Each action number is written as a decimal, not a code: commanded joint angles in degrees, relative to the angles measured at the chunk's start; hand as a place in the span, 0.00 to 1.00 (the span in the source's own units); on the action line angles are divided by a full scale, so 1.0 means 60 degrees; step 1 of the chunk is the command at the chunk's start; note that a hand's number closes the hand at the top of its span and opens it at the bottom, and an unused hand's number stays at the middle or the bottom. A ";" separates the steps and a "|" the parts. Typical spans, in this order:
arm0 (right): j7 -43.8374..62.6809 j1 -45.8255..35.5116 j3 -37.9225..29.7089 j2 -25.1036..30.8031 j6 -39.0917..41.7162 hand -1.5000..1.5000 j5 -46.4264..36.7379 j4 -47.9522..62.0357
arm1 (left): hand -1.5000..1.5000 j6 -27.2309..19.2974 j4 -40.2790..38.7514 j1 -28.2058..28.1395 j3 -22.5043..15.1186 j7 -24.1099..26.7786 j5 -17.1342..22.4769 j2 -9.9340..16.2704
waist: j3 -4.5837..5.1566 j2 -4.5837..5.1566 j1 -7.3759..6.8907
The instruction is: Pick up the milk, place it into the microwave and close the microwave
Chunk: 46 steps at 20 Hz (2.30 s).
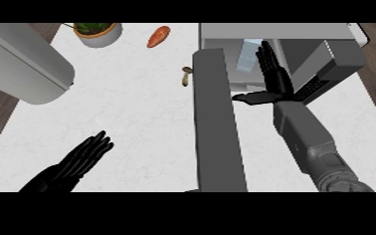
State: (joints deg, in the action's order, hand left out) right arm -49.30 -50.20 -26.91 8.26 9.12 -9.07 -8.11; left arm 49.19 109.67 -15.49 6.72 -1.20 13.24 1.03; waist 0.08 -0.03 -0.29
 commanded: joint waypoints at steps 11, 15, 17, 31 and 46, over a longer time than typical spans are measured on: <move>-0.0839 0.3926 0.1144 -0.0398 0.0372 0.00 -0.0379 -0.1573 | 1.00 -0.1632 -0.2148 0.1438 -0.1502 0.1784 -0.2882 -0.0171 | 0.0028 -0.0154 0.0572; -0.1053 0.5150 0.1166 -0.0220 0.0531 0.00 -0.0116 -0.2762 | 1.00 -0.1490 -0.2485 0.1975 -0.1514 0.1651 -0.3408 -0.0034 | 0.0030 -0.0149 0.0592; -0.1284 0.6037 0.1246 -0.0165 0.0904 0.00 -0.0021 -0.3275 | 1.00 -0.1739 -0.2862 0.2096 -0.1841 0.1692 -0.3607 -0.0170 | 0.0035 -0.0152 0.0670; -0.0104 1.0069 0.1597 0.0952 0.3433 0.00 0.1987 -0.8756 | 1.00 -0.4860 -0.5954 0.3892 -0.4881 0.3430 -0.4386 -0.0172 | 0.0030 -0.0023 0.0560; 0.2217 1.1681 0.3075 0.1285 0.4514 0.00 0.4342 -1.3751 | 1.00 -0.9077 -0.7431 0.5595 -0.9744 0.2451 -0.1904 -0.0168 | 0.0041 0.0063 0.1079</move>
State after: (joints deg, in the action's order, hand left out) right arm -35.90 18.53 -10.50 15.30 30.52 14.35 -84.92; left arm 0.42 67.15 15.06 -44.09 15.71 -2.05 0.66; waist 0.30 0.11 5.14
